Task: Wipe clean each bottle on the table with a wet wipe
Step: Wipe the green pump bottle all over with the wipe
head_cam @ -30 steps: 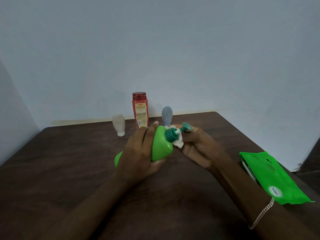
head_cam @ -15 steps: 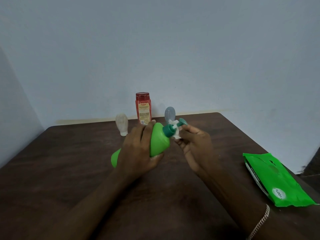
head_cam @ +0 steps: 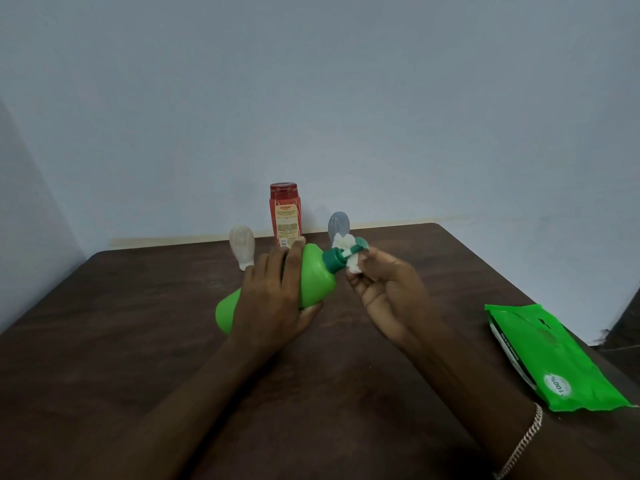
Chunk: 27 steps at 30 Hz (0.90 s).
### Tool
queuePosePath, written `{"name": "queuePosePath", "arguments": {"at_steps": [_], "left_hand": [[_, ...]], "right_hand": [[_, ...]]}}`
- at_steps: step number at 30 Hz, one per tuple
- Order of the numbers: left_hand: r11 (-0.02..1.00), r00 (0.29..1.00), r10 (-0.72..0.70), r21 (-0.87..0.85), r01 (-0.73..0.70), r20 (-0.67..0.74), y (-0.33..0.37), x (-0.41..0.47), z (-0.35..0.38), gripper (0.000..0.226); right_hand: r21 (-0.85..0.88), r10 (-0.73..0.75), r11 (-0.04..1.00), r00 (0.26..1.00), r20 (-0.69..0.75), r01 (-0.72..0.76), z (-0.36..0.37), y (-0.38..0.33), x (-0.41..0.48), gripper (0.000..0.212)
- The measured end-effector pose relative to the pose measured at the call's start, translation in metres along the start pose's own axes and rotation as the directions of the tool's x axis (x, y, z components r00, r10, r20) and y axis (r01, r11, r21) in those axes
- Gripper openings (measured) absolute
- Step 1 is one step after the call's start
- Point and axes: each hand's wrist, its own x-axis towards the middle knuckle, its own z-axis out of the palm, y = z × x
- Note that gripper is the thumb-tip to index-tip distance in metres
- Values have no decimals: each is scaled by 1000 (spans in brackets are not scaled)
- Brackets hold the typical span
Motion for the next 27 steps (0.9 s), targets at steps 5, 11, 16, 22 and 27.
{"name": "queuePosePath", "arguments": {"at_steps": [5, 11, 16, 22, 27], "left_hand": [[991, 997, -82, 109, 82, -2, -2, 2, 4, 99], [985, 993, -120, 126, 119, 3, -5, 4, 3, 98], [986, 998, -46, 162, 40, 33, 0, 0, 6, 97], [984, 998, -47, 172, 38, 49, -6, 1, 3, 95], [989, 998, -60, 139, 56, 22, -12, 0, 0, 95]], "right_hand": [[-133, -49, 990, 999, -4, 48, 9, 7, -6, 20], [-740, -514, 505, 844, 156, 444, 11, 1, -18, 20], [-776, -490, -339, 604, 628, 532, 2, -3, -10, 33], [-643, -307, -673, 652, 693, 366, -1, 10, -12, 40], [-684, -451, -538, 518, 727, 492, -3, 4, -14, 20]]}}
